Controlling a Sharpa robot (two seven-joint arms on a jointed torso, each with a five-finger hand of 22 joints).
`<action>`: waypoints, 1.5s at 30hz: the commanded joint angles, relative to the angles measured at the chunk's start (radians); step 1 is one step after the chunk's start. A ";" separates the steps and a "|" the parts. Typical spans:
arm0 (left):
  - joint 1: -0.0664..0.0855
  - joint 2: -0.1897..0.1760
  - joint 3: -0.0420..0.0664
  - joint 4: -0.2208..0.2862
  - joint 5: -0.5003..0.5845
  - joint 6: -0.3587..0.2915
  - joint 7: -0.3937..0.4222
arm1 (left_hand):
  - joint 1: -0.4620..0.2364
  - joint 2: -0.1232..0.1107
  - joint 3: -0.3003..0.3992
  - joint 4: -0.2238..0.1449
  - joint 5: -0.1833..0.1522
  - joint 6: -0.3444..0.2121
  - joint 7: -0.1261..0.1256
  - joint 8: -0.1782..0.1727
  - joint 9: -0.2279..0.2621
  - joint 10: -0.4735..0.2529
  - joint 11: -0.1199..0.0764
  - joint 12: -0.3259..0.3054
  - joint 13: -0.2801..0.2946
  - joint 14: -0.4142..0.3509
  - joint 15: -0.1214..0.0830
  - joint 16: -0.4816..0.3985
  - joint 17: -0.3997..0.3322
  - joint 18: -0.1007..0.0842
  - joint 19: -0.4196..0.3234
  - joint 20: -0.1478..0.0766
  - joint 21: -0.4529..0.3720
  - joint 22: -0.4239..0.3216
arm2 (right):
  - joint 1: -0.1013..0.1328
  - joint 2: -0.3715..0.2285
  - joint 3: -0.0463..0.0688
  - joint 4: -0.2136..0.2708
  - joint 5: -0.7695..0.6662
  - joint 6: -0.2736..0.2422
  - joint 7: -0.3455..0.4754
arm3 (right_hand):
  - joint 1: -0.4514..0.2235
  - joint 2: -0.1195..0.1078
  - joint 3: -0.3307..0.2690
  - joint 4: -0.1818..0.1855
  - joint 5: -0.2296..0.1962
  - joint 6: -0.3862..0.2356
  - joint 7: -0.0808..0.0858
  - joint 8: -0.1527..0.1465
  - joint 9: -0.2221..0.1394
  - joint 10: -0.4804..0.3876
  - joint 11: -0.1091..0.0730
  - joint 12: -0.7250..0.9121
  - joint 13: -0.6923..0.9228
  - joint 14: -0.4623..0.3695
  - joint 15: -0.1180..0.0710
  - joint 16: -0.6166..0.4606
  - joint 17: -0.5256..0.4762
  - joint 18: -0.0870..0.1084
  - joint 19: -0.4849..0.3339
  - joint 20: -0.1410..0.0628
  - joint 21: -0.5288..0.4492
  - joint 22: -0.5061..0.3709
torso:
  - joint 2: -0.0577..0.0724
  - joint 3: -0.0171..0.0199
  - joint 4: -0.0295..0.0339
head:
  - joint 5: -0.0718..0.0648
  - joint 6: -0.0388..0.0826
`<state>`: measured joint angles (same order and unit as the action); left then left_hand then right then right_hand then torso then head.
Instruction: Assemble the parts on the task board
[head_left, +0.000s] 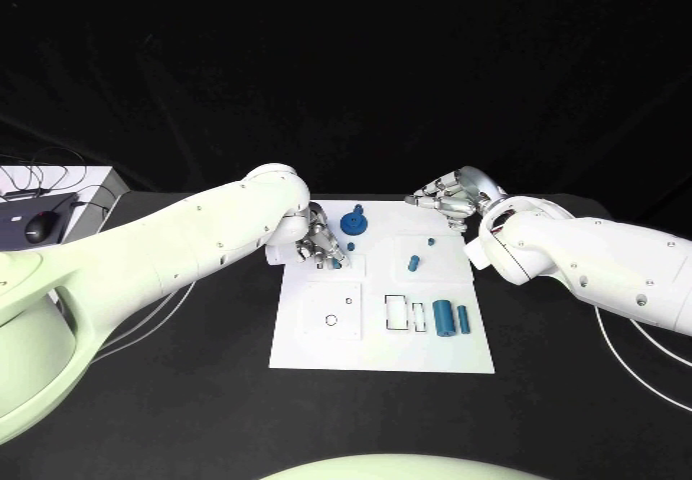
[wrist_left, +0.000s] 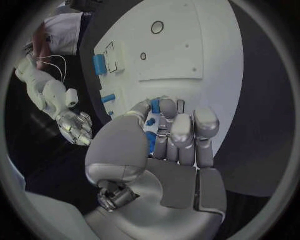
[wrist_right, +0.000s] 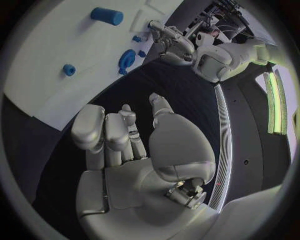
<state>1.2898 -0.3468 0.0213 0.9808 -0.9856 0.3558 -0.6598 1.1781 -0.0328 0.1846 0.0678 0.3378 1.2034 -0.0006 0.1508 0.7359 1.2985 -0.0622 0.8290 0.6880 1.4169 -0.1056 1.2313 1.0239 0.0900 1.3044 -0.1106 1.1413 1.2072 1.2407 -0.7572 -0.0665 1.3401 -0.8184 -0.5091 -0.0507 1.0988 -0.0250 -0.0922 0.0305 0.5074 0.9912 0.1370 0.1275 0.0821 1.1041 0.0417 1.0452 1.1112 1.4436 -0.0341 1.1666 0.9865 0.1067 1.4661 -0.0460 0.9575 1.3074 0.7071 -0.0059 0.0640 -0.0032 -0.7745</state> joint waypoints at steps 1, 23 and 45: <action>-0.001 0.002 0.000 0.002 0.010 -0.018 0.005 | 0.005 -0.003 -0.012 0.003 0.002 0.004 -0.005 0.006 0.000 -0.001 -0.010 0.006 0.002 0.000 -0.004 0.004 0.000 -0.012 0.002 -0.003 -0.005 0.002 | 0.000 0.001 0.000 0.000 -0.008 0.011 0.007 | -0.007 0.000 -0.006 0.000 -0.002 0.000 0.006 -0.003 0.001 -0.007 -0.001 -0.005 -0.001 -0.003 -0.004 -0.004 -0.001 0.007 0.050 -0.005 -0.003 0.125 | -0.001 0.0000 0.0013 | 0.000 -0.001; -0.001 0.000 0.000 0.000 0.009 0.001 0.000 | 0.012 -0.017 -0.161 0.045 -0.001 0.015 -0.005 0.008 -0.004 0.000 -0.010 0.007 0.004 0.000 -0.005 0.005 0.004 -0.013 0.005 -0.005 -0.006 0.009 | 0.000 -0.001 0.000 0.000 -0.008 0.009 0.009 | -0.007 -0.001 -0.008 0.003 -0.002 0.000 0.006 -0.003 0.001 -0.007 -0.001 -0.005 -0.001 -0.003 -0.004 -0.004 0.000 0.007 0.050 -0.005 -0.004 0.125 | -0.001 0.0005 0.0004 | 0.000 -0.002; -0.001 -0.005 0.001 -0.003 0.002 -0.012 0.000 | 0.003 0.044 -0.390 0.023 -0.053 0.015 -0.002 0.018 0.010 0.002 -0.008 0.008 0.005 0.001 -0.004 0.005 0.009 -0.012 0.009 -0.005 -0.009 0.016 | 0.000 -0.002 0.000 0.000 -0.008 0.006 0.010 | -0.007 0.000 -0.009 0.006 -0.001 0.000 0.006 -0.003 0.001 -0.007 -0.001 -0.006 -0.001 -0.003 -0.004 -0.006 -0.002 0.007 0.050 -0.006 -0.004 0.125 | 0.000 -0.0005 -0.0003 | 0.001 -0.002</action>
<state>1.2892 -0.3527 0.0216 0.9770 -0.9838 0.3471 -0.6619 1.1827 0.0064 -0.2012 0.0925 0.2856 1.2191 -0.0091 0.1638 0.7456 1.2956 -0.0736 0.8316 0.6919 1.4167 -0.1056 1.2313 1.0327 0.0907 1.3078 -0.1140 1.1374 1.2217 1.2406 -0.7585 -0.0666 1.3396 -0.8184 -0.5094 -0.0498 1.0988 -0.0251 -0.0963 0.0346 0.5074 0.9916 0.1366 0.1275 0.0821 1.1041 0.0417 1.0452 1.1113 1.4436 -0.0340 1.1666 0.9854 0.1067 1.4661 -0.0460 0.9576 1.3077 0.7063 -0.0064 0.0644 -0.0025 -0.7763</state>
